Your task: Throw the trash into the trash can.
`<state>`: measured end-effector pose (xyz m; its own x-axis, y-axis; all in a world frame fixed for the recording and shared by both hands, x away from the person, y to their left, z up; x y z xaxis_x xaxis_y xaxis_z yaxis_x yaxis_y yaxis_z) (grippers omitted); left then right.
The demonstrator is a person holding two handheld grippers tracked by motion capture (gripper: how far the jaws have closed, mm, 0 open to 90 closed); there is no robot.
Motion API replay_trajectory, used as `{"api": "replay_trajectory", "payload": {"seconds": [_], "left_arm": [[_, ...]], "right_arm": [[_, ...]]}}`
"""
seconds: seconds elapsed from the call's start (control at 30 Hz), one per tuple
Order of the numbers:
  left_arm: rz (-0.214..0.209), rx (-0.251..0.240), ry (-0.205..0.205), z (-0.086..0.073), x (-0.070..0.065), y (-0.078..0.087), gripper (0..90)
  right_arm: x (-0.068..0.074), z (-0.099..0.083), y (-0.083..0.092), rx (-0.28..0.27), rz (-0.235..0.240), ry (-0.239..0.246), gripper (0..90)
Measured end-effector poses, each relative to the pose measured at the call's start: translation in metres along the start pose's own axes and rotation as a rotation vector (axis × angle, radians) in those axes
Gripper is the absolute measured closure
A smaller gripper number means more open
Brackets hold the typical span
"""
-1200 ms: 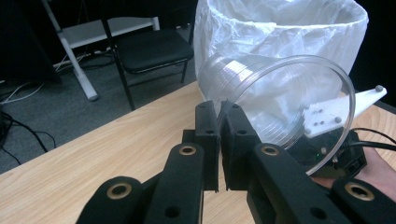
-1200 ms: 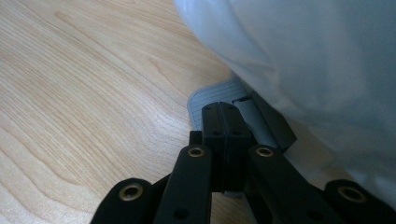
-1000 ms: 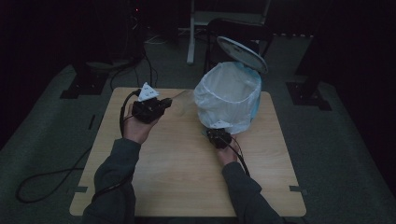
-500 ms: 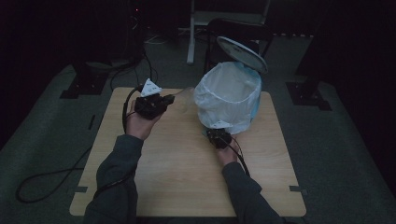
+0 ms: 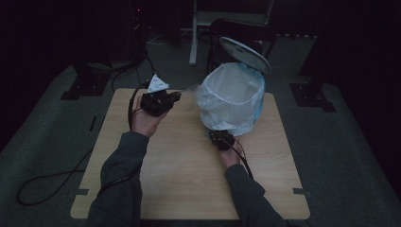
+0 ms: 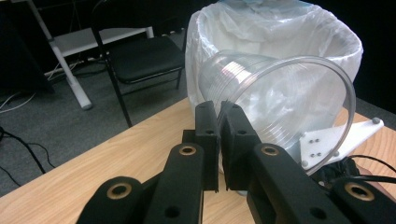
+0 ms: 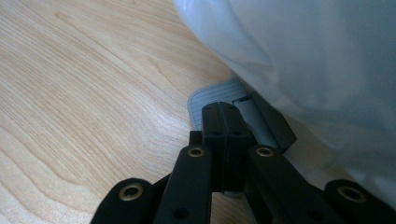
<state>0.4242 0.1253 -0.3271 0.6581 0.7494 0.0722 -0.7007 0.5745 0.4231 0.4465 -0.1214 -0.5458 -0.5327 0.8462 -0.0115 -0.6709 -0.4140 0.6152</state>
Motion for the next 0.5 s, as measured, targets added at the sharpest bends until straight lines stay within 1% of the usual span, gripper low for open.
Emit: {"api": "replay_trajectory", "payload": {"seconds": [0.27,0.43,0.5], "left_arm": [[-0.003,0.002,-0.005,0.008,0.000,-0.004,87.2],[-0.014,0.001,-0.011,0.012,-0.002,-0.010,87.2],[-0.018,0.000,-0.007,0.013,-0.002,-0.012,87.1]], "right_arm": [[0.000,0.000,0.000,0.002,0.000,-0.002,90.0],[0.000,0.000,0.000,0.000,-0.001,-0.004,90.0],[0.000,0.000,0.000,0.000,0.000,-0.004,90.0]]}}
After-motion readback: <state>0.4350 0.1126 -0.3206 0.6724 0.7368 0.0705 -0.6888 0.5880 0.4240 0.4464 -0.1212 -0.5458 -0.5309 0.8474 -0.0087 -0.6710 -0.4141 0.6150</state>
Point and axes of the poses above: each handheld gripper's, and its own axes: y roughly backward along the jaws, z roughly out of its top, x roughly to its left, the point moved 1 cm from there along -y, roughly forward along the jaws, and after that the axes turned 1 degree about -y, right-handed, at the moved point
